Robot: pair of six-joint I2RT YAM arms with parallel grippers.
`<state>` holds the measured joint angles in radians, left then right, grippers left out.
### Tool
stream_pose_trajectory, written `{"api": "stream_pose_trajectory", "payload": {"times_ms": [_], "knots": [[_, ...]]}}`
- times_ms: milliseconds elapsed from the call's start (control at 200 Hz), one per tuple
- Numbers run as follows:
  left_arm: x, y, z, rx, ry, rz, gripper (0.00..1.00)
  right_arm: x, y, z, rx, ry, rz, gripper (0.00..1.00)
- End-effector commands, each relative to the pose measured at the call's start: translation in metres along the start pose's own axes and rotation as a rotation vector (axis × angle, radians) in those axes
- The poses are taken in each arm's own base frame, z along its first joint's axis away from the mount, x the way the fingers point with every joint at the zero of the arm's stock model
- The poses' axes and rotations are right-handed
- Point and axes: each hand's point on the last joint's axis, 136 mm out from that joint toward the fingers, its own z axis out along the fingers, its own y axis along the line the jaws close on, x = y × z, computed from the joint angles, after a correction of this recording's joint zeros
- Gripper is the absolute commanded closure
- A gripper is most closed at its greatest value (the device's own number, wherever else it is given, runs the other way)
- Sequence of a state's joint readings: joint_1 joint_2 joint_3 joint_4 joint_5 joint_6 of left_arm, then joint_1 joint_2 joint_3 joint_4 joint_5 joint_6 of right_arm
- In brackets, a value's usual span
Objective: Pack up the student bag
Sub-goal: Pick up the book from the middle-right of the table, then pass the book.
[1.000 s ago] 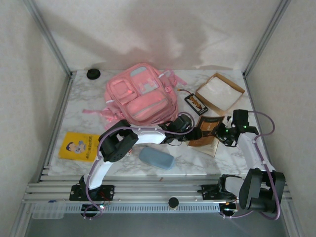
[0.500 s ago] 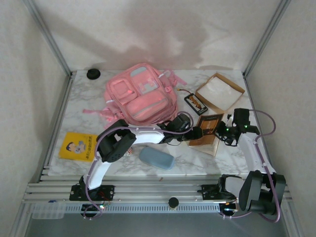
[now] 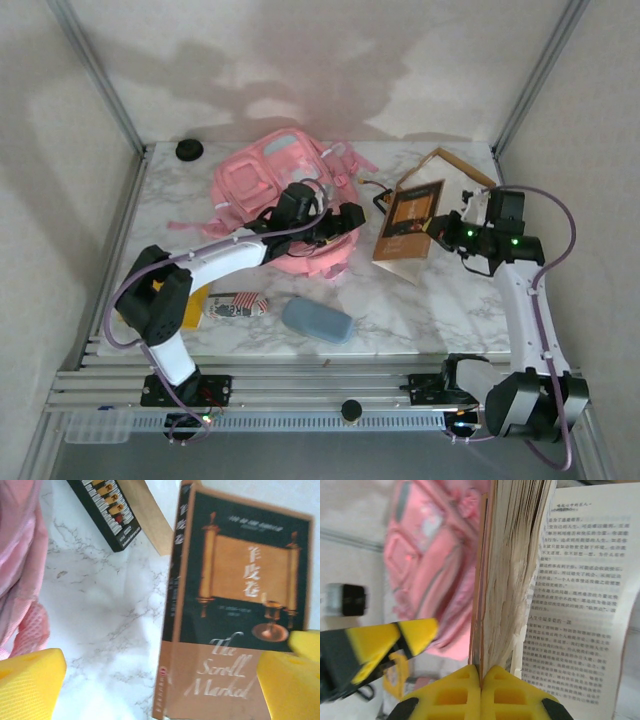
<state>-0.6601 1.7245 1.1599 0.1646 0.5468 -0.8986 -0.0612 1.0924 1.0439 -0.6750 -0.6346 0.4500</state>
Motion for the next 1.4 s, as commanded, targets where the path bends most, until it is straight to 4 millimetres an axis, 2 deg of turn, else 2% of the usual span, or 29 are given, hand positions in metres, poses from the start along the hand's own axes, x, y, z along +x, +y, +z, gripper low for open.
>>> {"api": "stream_pose_trajectory", "payload": {"times_ms": [0, 145, 215, 330, 426, 551, 761, 871, 946, 1082, 1132, 1192, 1322, 1397], "knots": [[0.012, -0.017, -0.01, 0.101, 0.071, 0.009, 0.01, -0.007, 0.061, -0.009, -0.241, 0.016, -0.088, 1.0], [0.005, -0.042, -0.018, 0.228, 0.063, 0.01, 0.02, -0.007, 0.097, -0.007, -0.372, 0.041, -0.12, 1.0], [0.001, -0.047, -0.02, 0.261, 0.052, -0.003, 0.04, -0.005, 0.116, -0.006, -0.452, 0.062, -0.15, 1.0], [-0.002, -0.074, -0.032, 0.404, 0.051, -0.015, 0.11, -0.005, 0.128, 0.002, -0.517, 0.088, -0.149, 1.0], [-0.005, -0.094, -0.047, 0.514, 0.035, -0.028, 0.19, -0.007, 0.126, 0.009, -0.517, 0.09, -0.152, 1.0], [-0.01, -0.11, -0.062, 0.581, 0.018, -0.025, 0.3, -0.006, 0.116, 0.021, -0.5, 0.106, -0.15, 1.0], [-0.01, -0.112, -0.069, 0.564, 0.0, -0.006, 0.59, -0.009, 0.097, 0.037, -0.406, 0.107, -0.171, 1.0], [-0.011, -0.112, -0.07, 0.555, -0.007, -0.008, 0.77, -0.011, 0.094, 0.039, -0.386, 0.102, -0.183, 1.0], [-0.014, -0.115, -0.071, 0.559, -0.016, -0.006, 0.84, -0.011, 0.092, 0.04, -0.378, 0.098, -0.189, 1.0], [-0.02, -0.119, -0.074, 0.563, -0.041, -0.006, 0.99, -0.01, 0.09, 0.04, -0.368, 0.095, -0.193, 0.63], [-0.022, -0.123, -0.076, 0.579, -0.052, -0.011, 1.0, -0.009, 0.089, 0.038, -0.376, 0.096, -0.189, 0.46], [-0.024, -0.132, -0.081, 0.619, -0.061, -0.009, 1.0, -0.008, 0.083, 0.037, -0.397, 0.095, -0.146, 0.32], [-0.03, -0.136, -0.084, 0.644, -0.09, -0.025, 1.0, -0.001, 0.079, 0.035, -0.464, 0.128, -0.038, 0.05], [-0.032, -0.139, -0.083, 0.671, -0.096, -0.038, 1.0, 0.008, 0.086, 0.038, -0.486, 0.161, -0.023, 0.01]]}}
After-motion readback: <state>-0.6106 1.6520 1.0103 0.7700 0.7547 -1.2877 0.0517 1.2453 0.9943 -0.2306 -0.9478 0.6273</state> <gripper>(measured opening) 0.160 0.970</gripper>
